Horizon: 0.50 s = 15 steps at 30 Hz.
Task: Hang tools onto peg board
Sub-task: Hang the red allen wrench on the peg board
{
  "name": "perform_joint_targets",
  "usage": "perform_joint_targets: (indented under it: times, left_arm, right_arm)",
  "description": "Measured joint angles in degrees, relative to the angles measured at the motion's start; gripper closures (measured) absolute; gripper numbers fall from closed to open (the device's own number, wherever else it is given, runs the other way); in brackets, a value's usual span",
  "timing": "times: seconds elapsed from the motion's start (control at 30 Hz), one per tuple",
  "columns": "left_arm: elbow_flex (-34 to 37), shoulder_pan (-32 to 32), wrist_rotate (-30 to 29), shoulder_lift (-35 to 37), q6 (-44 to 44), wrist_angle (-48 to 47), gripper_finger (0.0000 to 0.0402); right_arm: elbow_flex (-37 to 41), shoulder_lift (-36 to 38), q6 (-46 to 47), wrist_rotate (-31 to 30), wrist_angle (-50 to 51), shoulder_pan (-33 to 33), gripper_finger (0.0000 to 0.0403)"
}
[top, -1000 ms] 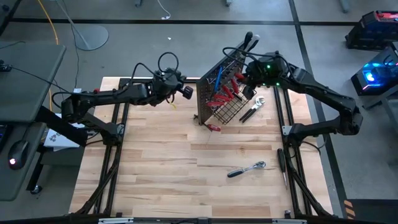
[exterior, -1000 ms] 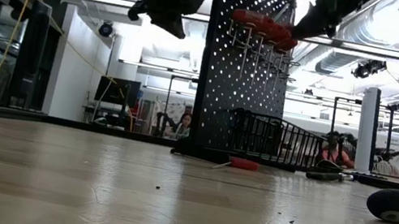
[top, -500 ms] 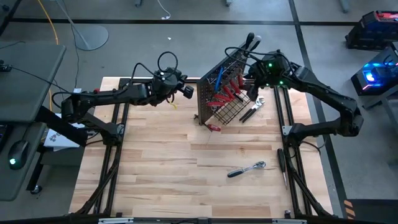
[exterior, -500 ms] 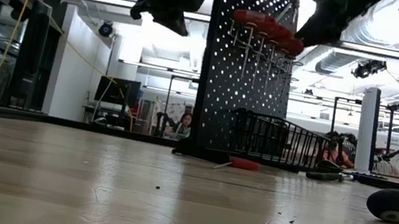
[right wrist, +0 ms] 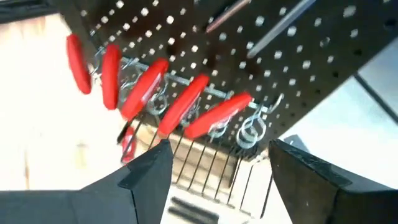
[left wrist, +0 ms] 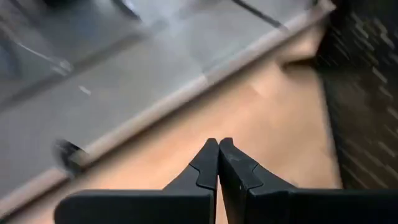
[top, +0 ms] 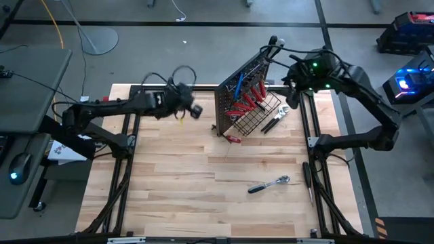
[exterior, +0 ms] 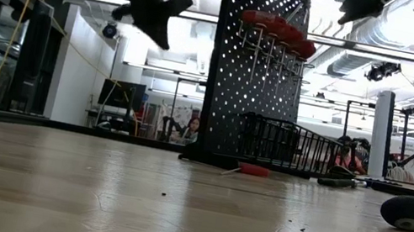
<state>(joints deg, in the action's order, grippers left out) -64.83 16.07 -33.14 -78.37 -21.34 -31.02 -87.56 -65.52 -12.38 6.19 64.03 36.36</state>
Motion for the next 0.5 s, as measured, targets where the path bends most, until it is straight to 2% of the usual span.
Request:
perform_joint_targets:
  times: [0.1,0.27,0.37,0.5]
  left_arm:
    - [4.51,-5.53,3.64,-1.78,-7.83,1.61,0.0401]
    - [12.67,-17.07,5.26,-8.52,-19.91,19.54,0.0401]
    - [11.1,-20.82,8.41,-15.79,-16.99,23.64,0.0401]
    - [3.9,-22.26,14.22,-25.77,-11.26,24.84,0.0401]
  right_arm:
    - [-0.84,1.29,2.52,0.14,2.83,0.0,0.0149]
    - [2.69,6.01,11.68,0.31,4.9,-0.02,0.0149]
    - [6.27,9.31,18.75,0.25,5.39,-0.57,0.0149]
    - [10.78,12.92,25.33,-3.14,5.38,-2.32,0.0149]
